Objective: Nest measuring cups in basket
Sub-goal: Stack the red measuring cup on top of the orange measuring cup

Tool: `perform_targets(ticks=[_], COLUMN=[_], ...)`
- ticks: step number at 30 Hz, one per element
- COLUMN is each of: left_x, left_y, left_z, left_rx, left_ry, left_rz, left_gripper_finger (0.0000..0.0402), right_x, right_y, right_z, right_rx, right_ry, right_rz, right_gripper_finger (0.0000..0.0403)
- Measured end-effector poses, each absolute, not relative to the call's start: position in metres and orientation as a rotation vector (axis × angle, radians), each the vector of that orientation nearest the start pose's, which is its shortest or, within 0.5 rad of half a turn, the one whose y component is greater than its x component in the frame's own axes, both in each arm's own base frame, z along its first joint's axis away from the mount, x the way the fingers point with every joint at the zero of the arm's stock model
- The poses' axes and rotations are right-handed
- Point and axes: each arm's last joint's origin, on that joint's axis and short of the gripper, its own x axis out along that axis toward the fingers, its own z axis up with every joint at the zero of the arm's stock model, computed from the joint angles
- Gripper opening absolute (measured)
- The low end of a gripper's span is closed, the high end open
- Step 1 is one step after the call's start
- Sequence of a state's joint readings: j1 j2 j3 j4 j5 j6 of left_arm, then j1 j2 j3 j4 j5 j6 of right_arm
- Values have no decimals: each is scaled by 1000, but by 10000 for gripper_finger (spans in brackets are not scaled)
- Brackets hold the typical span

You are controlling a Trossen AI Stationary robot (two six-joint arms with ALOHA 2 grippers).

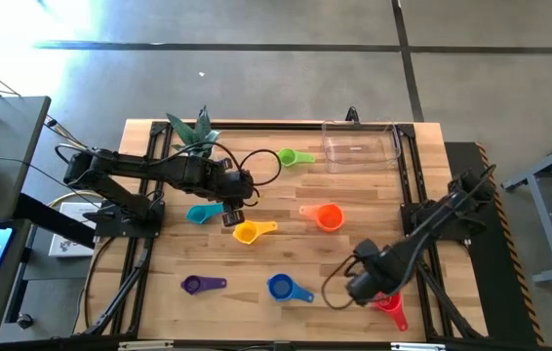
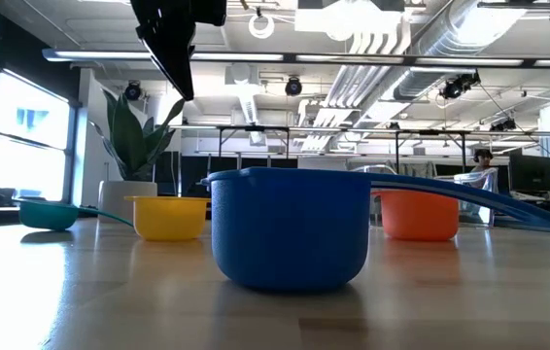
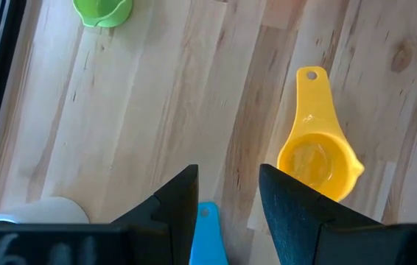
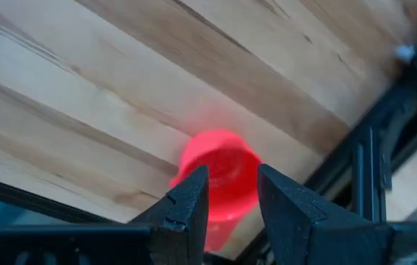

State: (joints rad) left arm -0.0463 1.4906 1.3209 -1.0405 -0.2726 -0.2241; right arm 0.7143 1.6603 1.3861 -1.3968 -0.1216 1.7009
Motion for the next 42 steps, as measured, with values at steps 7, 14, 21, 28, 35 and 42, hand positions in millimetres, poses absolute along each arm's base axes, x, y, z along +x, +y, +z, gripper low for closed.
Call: perform_targets(ticks=[7,14,21,28,35,42], left_x=[286,290,291,291,292,298], left_y=[-5,-6,-6,-6,-5,-6], left_z=[295,297,298,298,298,301], left_rx=[-10,-26,-50,-88,-122,-159], left_ry=[1148,1100,1086,1079,1058,988], left_rz=[331,331,344,367,384,382], left_gripper_finger=[133,133,133,133,133,133], right_x=[177,143,135,136,132,131], right_y=[197,196,196,197,195,193], right_z=[283,280,254,229,207,189], right_rx=[832,930,961,947,943,952], right_ry=[1445,1385,1394,1424,1480,1495], right_rz=[-958,-995,-895,-805,-781,-734], right_gripper_finger=[108,108,108,124,163,169])
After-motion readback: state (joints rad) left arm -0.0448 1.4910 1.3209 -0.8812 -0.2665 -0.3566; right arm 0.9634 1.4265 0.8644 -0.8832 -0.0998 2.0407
